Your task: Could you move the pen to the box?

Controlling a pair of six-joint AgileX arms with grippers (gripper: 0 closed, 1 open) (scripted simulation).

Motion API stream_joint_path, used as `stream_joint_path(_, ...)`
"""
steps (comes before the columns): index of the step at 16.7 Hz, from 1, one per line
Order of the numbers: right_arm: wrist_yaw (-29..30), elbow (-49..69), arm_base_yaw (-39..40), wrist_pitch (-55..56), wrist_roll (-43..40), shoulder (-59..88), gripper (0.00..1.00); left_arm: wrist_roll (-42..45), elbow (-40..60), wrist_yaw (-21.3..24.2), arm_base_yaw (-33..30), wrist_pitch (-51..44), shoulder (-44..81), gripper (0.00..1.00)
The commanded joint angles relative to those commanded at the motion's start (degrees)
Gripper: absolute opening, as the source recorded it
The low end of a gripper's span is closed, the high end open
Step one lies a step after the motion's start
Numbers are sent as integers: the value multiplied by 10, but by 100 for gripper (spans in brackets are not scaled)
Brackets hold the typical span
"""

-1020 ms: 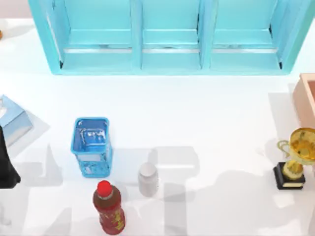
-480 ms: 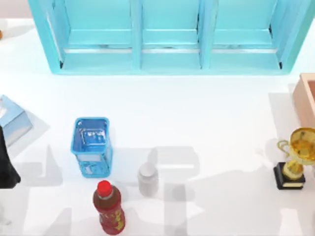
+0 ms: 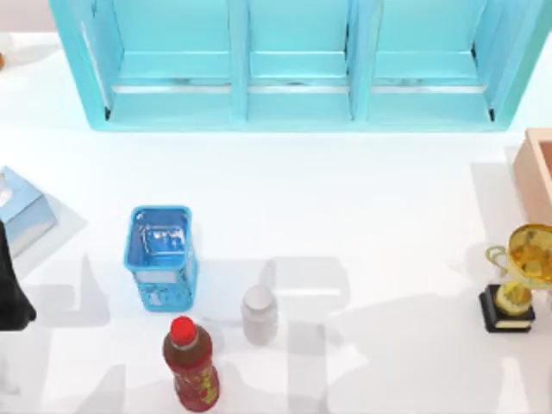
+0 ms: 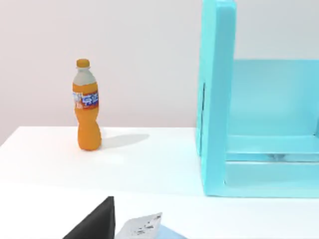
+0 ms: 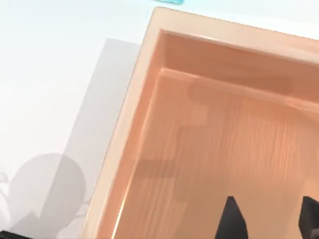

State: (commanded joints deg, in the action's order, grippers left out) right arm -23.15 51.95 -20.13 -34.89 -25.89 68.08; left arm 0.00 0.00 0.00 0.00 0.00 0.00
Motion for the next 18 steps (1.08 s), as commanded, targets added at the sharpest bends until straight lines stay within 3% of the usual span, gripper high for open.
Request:
stream_joint_path(12,0,0,0,0,0,0,98,0,0,0,0,0,0,100)
stream_joint_path(18,0,0,0,0,0,0,100,0,0,0,0,0,0,100)
